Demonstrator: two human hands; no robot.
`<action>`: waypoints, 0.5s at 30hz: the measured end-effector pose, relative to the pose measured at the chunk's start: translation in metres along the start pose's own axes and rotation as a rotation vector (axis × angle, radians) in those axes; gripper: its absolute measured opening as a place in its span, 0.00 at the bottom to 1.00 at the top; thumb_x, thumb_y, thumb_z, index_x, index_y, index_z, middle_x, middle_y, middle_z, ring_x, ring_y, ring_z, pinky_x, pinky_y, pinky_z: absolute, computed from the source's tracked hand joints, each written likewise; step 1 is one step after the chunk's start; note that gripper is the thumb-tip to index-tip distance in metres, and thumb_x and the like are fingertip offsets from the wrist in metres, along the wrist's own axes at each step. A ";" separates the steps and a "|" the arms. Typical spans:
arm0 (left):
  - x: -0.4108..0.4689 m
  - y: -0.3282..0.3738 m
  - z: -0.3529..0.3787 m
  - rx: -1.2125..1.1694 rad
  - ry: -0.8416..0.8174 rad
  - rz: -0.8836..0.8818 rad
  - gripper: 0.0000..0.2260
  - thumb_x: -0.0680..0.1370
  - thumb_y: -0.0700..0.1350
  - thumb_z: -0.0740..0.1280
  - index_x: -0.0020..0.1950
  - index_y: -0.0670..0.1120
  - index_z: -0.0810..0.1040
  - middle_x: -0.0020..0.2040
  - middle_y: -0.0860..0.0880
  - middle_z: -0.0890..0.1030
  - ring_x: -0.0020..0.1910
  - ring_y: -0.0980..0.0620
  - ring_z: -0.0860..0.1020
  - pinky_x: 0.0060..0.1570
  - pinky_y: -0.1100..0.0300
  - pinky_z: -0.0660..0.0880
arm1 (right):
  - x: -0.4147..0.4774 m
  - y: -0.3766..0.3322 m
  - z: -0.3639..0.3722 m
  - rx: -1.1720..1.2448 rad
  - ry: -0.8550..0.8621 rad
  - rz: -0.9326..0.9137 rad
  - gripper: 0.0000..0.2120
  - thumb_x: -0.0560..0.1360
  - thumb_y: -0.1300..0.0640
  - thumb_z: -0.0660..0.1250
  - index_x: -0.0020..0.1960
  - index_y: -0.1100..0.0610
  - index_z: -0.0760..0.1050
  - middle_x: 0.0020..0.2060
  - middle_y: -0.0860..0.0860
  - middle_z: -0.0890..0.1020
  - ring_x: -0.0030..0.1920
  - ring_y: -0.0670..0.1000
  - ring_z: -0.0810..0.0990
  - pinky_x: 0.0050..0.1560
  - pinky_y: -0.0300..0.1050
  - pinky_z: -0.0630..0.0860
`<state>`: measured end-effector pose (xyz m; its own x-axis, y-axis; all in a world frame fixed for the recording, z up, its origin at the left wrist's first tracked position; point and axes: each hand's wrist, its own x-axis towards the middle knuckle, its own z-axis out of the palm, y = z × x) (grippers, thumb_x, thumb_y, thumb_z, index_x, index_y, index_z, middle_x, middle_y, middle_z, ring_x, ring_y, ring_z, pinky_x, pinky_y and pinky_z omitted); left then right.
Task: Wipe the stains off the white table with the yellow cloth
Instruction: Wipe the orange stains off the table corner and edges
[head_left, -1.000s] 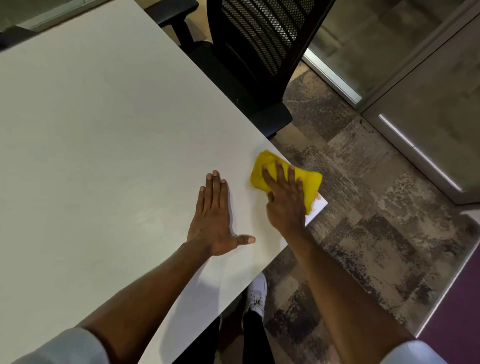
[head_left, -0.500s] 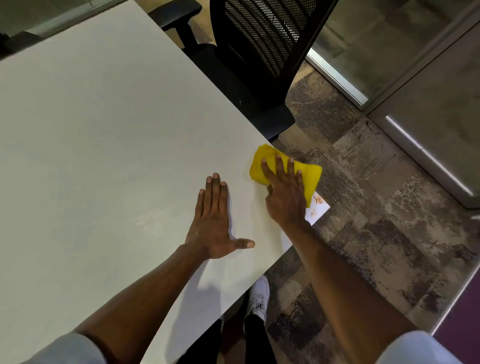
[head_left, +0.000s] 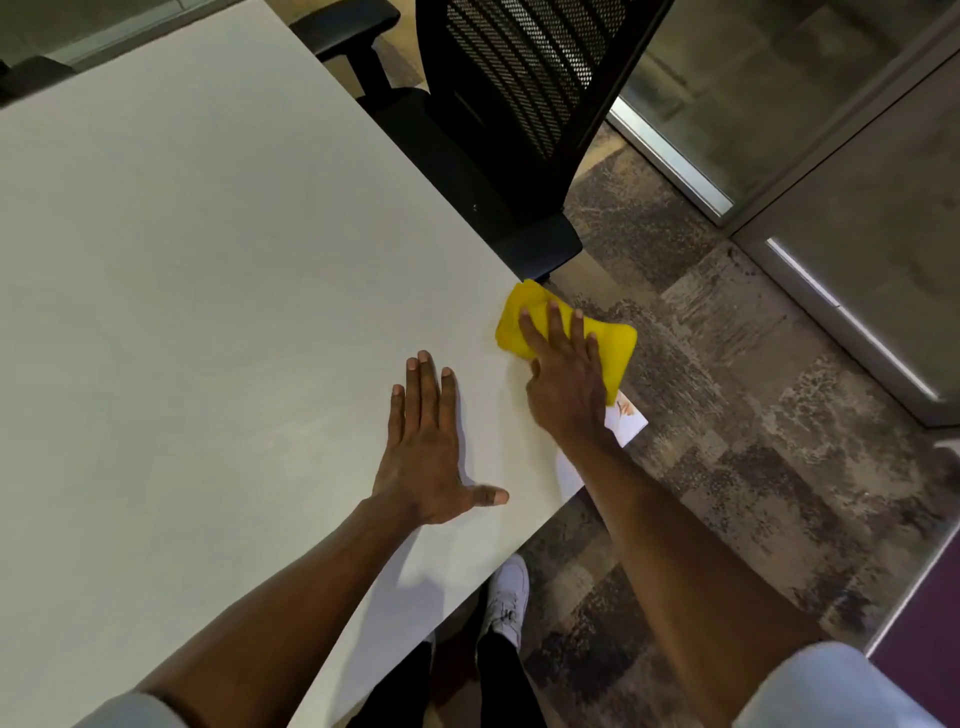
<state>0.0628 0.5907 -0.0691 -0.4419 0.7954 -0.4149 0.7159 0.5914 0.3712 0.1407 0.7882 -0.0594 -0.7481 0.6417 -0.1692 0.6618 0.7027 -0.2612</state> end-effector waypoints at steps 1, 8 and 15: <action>0.000 0.000 0.000 -0.006 0.005 -0.004 0.74 0.63 0.86 0.64 0.84 0.41 0.25 0.82 0.40 0.20 0.82 0.40 0.22 0.83 0.41 0.29 | 0.012 -0.005 0.000 0.009 -0.013 0.002 0.33 0.83 0.60 0.57 0.84 0.46 0.50 0.85 0.54 0.50 0.84 0.63 0.44 0.83 0.63 0.46; 0.001 -0.001 0.001 -0.013 0.014 -0.018 0.75 0.62 0.86 0.65 0.84 0.41 0.27 0.83 0.40 0.22 0.83 0.40 0.23 0.85 0.39 0.33 | -0.032 -0.005 0.010 -0.024 0.001 -0.190 0.36 0.81 0.63 0.61 0.84 0.47 0.51 0.85 0.54 0.51 0.84 0.62 0.44 0.83 0.64 0.49; 0.002 0.001 0.001 0.005 0.000 -0.041 0.76 0.62 0.86 0.66 0.84 0.42 0.26 0.83 0.41 0.21 0.83 0.40 0.22 0.85 0.39 0.33 | -0.035 0.018 0.004 -0.002 -0.004 -0.061 0.35 0.81 0.63 0.58 0.84 0.47 0.51 0.85 0.53 0.50 0.84 0.62 0.44 0.84 0.63 0.47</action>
<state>0.0626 0.5928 -0.0704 -0.4706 0.7705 -0.4300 0.6998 0.6227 0.3500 0.1783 0.7769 -0.0618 -0.7874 0.5963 -0.1564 0.6148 0.7411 -0.2697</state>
